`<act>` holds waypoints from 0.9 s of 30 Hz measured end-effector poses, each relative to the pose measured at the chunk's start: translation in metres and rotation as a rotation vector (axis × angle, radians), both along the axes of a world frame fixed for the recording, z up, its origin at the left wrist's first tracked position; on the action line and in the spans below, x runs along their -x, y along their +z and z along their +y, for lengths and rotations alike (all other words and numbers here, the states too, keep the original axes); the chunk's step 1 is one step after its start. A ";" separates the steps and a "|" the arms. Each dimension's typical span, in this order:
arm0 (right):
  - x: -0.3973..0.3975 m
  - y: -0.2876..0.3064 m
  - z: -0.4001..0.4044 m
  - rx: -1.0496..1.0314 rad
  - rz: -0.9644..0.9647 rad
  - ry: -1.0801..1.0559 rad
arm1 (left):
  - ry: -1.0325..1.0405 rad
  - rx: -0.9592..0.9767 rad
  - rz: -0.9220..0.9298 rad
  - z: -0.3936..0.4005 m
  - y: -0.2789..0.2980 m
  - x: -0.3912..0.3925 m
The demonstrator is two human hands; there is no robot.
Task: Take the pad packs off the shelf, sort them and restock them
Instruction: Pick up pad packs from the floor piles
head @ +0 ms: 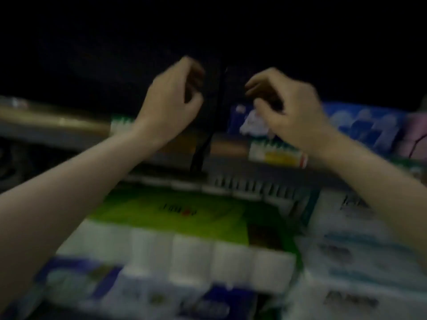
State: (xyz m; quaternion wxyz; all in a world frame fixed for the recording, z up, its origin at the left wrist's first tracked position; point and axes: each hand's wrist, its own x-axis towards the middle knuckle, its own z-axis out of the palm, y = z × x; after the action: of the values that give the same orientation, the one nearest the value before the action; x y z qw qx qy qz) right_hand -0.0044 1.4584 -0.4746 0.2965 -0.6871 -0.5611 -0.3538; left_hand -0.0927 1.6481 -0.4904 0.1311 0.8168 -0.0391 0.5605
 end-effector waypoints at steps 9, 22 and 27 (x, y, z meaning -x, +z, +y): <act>0.104 -0.340 0.005 0.958 0.564 0.076 | -0.059 -0.099 0.662 -0.009 -0.315 0.133; 0.239 -0.551 -0.017 1.510 0.640 -0.310 | -0.034 -0.219 1.672 -0.025 -0.491 0.210; 0.207 -0.531 -0.012 1.325 0.755 -0.395 | -0.148 0.068 1.688 -0.024 -0.478 0.188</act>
State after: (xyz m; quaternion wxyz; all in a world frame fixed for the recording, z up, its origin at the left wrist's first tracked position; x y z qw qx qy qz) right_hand -0.2111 1.4463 -1.0053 -0.0730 -0.8813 -0.3839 0.2656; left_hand -0.2804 1.6237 -0.9686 0.1772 0.9523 0.0355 -0.2460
